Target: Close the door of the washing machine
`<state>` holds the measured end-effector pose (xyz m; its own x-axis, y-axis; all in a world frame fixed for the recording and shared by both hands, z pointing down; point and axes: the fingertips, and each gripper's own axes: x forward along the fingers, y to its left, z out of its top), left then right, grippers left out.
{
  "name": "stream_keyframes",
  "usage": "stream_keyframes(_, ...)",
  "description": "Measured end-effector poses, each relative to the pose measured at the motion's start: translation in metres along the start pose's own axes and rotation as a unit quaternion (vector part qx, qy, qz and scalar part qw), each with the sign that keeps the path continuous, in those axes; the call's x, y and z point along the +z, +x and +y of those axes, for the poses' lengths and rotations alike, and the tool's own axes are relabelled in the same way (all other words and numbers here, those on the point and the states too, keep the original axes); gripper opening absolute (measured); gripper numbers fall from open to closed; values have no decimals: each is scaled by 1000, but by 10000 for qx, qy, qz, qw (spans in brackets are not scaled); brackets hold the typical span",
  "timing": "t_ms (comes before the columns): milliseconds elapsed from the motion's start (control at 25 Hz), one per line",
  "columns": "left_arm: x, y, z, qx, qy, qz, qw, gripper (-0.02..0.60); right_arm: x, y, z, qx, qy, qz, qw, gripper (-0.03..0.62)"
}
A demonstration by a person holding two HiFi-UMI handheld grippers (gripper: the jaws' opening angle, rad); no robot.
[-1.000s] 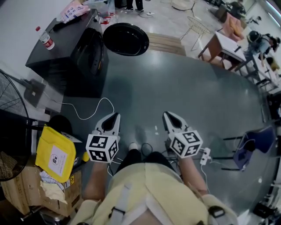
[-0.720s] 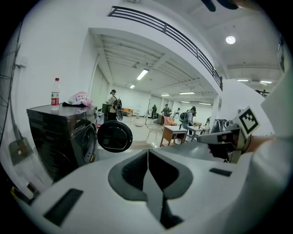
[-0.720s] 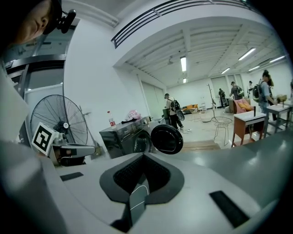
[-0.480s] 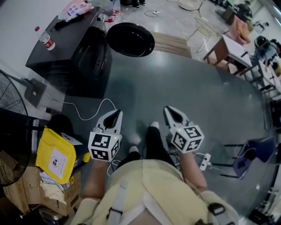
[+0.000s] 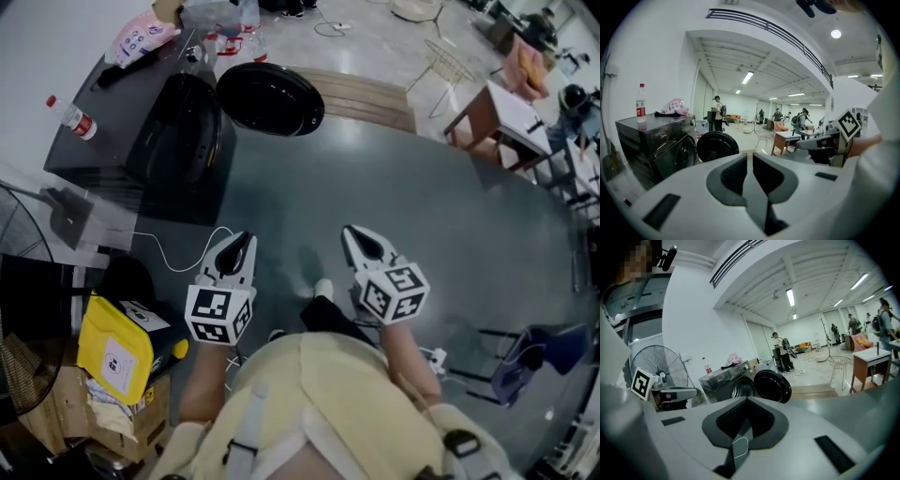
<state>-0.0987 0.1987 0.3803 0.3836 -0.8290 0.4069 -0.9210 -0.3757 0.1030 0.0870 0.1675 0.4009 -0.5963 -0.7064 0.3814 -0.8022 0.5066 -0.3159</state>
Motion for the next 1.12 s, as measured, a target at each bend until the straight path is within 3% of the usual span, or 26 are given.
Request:
stream_keyframes(120, 11, 33, -12, -60, -16, 87, 9999, 76, 16, 9, -26, 84, -33, -18, 10000, 6)
stream_keyframes(360, 27, 91, -26, -64, 251, 270, 9993, 118, 30, 28, -66, 231, -45, 1, 9997, 5)
stream_keyframes(520, 35, 122, -37, -82, 664, 527, 9964, 146, 36, 36, -90, 232, 20, 73, 9997, 5)
stream_keyframes(840, 37, 160, -21, 87, 1604, 910, 9828, 183, 35, 57, -115, 256, 135, 286, 9992, 6)
stream_keyframes(1120, 33, 217, 12, -164, 2534, 1278, 9587, 182, 45, 98, -136, 102, 106, 388, 9991, 6)
